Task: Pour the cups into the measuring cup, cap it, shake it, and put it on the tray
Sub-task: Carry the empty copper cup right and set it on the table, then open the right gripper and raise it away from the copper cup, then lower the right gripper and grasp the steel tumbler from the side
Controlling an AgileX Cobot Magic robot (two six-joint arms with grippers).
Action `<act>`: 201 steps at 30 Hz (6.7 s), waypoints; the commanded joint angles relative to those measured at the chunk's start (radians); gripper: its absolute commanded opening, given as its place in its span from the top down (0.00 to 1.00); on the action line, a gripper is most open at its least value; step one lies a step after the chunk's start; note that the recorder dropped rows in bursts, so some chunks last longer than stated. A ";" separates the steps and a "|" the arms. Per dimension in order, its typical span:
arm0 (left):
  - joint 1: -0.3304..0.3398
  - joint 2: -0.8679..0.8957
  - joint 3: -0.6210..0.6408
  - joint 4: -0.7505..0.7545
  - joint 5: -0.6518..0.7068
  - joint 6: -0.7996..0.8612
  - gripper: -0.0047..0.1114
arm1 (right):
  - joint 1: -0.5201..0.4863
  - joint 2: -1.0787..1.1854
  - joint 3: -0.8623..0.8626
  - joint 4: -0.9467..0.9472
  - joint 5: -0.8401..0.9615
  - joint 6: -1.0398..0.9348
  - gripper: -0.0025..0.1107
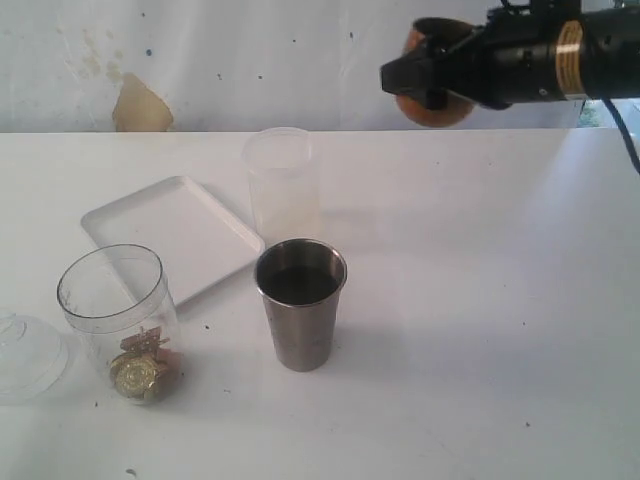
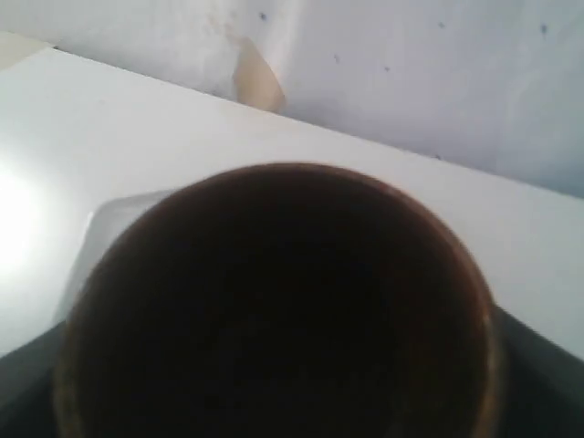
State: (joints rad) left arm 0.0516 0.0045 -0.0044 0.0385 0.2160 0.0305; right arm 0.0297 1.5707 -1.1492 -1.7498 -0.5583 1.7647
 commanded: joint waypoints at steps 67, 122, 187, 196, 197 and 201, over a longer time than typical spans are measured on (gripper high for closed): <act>-0.005 -0.005 0.004 0.000 -0.012 -0.004 0.95 | -0.088 -0.029 0.044 0.121 -0.124 -0.180 0.05; -0.005 -0.005 0.004 0.000 -0.012 -0.004 0.95 | 0.169 -0.107 0.552 0.713 -0.195 -0.952 0.07; -0.005 -0.005 0.004 0.000 -0.012 -0.004 0.95 | 0.261 0.576 0.324 0.889 -0.585 -1.473 0.07; -0.005 -0.005 0.004 0.000 -0.012 -0.004 0.95 | 0.261 0.596 0.320 0.889 -0.617 -1.473 0.07; -0.005 -0.005 0.004 0.000 -0.012 -0.004 0.95 | 0.261 0.596 0.320 0.889 -0.633 -1.473 0.07; -0.005 -0.005 0.004 0.000 -0.012 -0.004 0.95 | 0.261 0.596 0.320 0.889 -0.663 -1.473 0.07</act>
State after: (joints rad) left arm 0.0516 0.0045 -0.0044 0.0385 0.2160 0.0305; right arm 0.2891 2.1688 -0.8284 -0.8644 -1.1928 0.3025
